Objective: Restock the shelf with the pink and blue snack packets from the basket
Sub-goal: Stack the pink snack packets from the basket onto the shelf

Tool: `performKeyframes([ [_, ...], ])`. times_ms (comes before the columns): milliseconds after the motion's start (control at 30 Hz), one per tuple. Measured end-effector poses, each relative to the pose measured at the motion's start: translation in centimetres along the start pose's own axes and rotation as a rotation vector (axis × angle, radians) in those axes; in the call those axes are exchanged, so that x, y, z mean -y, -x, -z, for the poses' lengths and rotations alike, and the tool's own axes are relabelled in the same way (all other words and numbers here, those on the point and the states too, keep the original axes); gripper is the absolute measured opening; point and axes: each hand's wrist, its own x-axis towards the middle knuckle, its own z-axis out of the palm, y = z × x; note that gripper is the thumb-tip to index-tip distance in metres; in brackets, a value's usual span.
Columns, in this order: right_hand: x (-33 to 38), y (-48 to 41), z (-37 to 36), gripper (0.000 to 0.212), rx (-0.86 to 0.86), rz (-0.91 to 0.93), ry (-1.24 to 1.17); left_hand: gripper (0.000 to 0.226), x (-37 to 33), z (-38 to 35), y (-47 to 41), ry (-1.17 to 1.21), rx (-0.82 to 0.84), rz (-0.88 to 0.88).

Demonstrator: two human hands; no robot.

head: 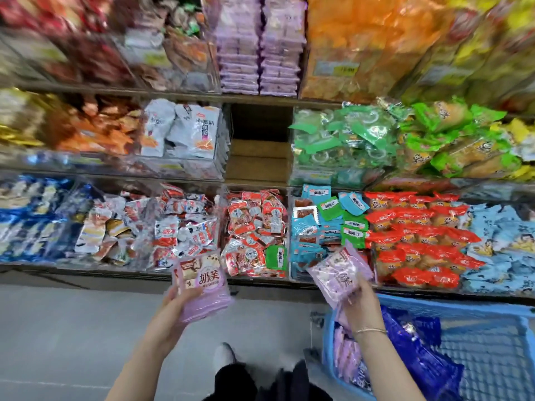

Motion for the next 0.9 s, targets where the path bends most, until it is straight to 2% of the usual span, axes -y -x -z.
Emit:
performKeyframes([
  [67, -0.8, 0.8, -3.4, 0.026, 0.134, -0.030, -0.093, 0.059, -2.4, 1.6, -0.6, -0.007, 0.033, -0.021],
  [133, -1.2, 1.9, -6.6, 0.044, 0.260, -0.101, -0.244, 0.068, -4.6, 2.8, -1.4, -0.021, 0.069, -0.040],
  [200, -0.9, 3.0, -9.8, 0.049, 0.364, -0.146, -0.259, 0.067, -6.5, 3.6, -2.2, -0.034, 0.090, -0.070],
  [267, 0.0, 3.8, -12.7, 0.047, 0.414, -0.197, -0.261, 0.058, -8.5, 3.9, -3.0, -0.018, 0.114, -0.098],
  [333, 0.7, 3.8, -15.2, 0.034, 0.440, -0.202, -0.201, 0.058, -10.5, 4.0, -4.0, -0.007, 0.118, -0.113],
  [400, 1.5, 3.0, -17.5, 0.030, 0.436, -0.118, -0.068, 0.060, -12.5, 3.8, -5.2, -0.006, 0.129, -0.125],
  [467, 2.4, 2.0, -19.8, 0.043, 0.452, -0.047, 0.015, 0.061, -14.7, 3.3, -6.4, -0.024, 0.142, -0.141],
  [567, 4.4, 0.5, -23.4, 0.051, 0.523, 0.006, 0.056, 0.080, -17.9, 2.1, -7.8, -0.049, 0.156, -0.193],
  [667, 7.1, -1.0, -27.0, 0.044, 0.514, 0.121, 0.122, 0.102, -21.7, 0.6, -9.0, -0.093, 0.161, -0.229],
  [767, 10.6, -2.2, -30.5, 0.027, 0.487, 0.241, 0.075, 0.090, -25.5, -1.4, -10.2, -0.135, 0.181, -0.302],
  [900, 15.6, -3.2, -34.7, 0.020, 0.510, 0.389, 0.032, 0.078, -29.2, -3.6, -11.5, -0.112, 0.203, -0.372],
])
